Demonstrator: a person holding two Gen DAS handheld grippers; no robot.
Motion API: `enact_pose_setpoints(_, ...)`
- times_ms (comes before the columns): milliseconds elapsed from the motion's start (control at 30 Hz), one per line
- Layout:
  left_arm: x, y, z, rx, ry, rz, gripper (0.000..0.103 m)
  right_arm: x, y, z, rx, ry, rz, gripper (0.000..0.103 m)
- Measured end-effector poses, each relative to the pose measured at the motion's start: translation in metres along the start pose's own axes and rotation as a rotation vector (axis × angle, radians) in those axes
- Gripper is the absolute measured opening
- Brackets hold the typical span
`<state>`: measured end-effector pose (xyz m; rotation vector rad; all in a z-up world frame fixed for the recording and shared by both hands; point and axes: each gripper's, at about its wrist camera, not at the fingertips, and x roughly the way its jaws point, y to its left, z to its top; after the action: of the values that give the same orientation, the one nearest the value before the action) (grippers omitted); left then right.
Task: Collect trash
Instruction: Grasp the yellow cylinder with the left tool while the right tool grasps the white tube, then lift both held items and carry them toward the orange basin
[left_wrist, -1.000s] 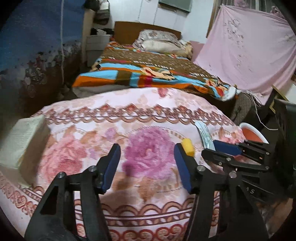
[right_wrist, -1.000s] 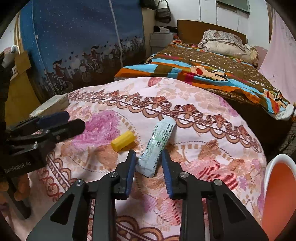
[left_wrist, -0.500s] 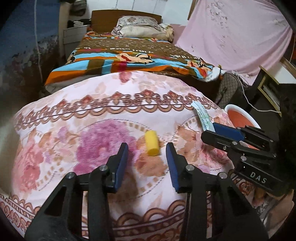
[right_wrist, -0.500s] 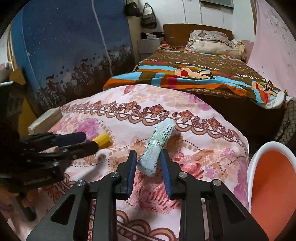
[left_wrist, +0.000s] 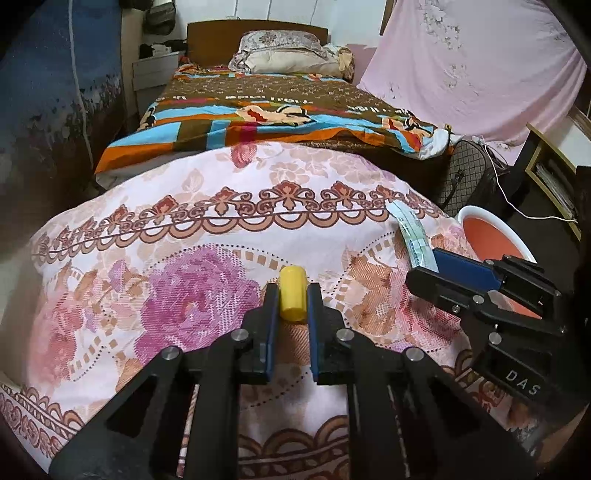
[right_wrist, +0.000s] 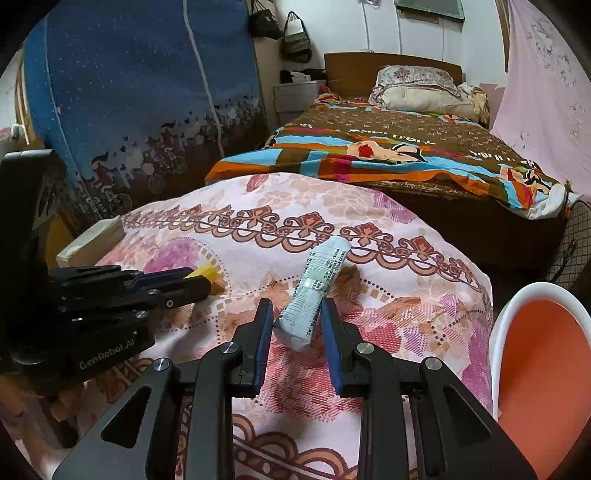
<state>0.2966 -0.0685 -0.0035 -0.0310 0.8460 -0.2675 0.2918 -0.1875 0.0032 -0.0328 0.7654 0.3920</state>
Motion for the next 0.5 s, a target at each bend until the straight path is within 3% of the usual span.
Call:
enact_pose_setpoints(233, -0.023, 0.002, -0.003, -0.044, -0.08, -0.008, 0.0, -0.016, -0.004, -0.003, 0.01, -0.075, 0.021, 0.024)
enact_pose_setpoints(500, -0.062, -0.009, -0.005, -0.035, -0.269, -0.042, 0.0, -0.057, 0.005, -0.009, -0.034, -0.284, 0.001, 0.024)
